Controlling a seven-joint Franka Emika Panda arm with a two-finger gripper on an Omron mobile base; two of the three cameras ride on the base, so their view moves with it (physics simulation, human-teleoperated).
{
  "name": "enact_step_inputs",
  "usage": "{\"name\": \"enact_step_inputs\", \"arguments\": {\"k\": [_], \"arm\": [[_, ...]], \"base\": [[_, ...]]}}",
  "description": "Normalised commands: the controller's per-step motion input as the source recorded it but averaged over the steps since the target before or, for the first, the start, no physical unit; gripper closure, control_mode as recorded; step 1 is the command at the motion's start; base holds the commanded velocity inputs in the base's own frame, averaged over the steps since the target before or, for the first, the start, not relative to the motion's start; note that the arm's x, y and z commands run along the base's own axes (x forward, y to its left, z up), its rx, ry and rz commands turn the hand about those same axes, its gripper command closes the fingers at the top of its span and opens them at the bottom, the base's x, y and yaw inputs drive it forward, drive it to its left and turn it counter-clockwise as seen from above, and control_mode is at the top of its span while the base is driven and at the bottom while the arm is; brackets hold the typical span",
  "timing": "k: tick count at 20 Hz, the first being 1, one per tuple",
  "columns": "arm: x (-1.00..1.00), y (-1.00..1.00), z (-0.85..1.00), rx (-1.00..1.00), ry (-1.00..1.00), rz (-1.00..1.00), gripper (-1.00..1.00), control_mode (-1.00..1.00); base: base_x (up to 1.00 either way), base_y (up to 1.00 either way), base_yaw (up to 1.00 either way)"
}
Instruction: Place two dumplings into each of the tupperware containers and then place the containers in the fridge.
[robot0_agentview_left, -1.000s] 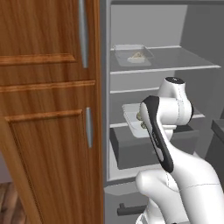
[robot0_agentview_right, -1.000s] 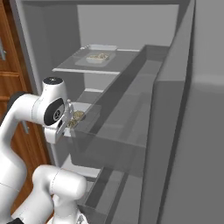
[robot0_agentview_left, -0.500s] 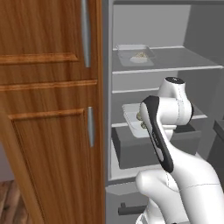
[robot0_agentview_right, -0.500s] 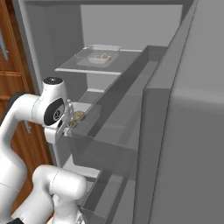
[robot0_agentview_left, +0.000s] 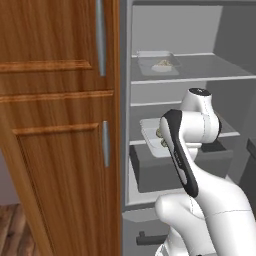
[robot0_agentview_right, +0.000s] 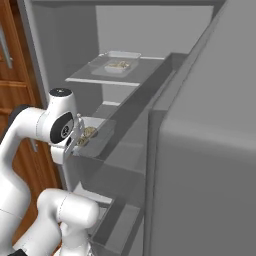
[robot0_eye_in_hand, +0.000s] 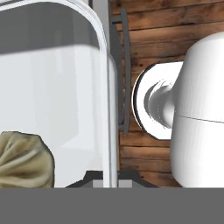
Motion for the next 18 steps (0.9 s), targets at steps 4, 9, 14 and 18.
{"name": "enact_step_inputs", "arguments": {"k": [4, 9, 14, 18], "arm": [[0.00, 0.00, 0.00, 0.00, 0.00, 0.00, 1.00, 1.00], [0.00, 0.00, 0.00, 0.00, 0.00, 0.00, 1.00, 1.00], [0.00, 0.00, 0.00, 0.00, 0.00, 0.00, 1.00, 1.00], [0.00, 0.00, 0.00, 0.00, 0.00, 0.00, 1.00, 1.00]], "base": [[0.26, -0.14, 0.07], [0.28, -0.09, 0.00], [0.32, -0.02, -0.03], [0.35, -0.02, -0.14]]}}
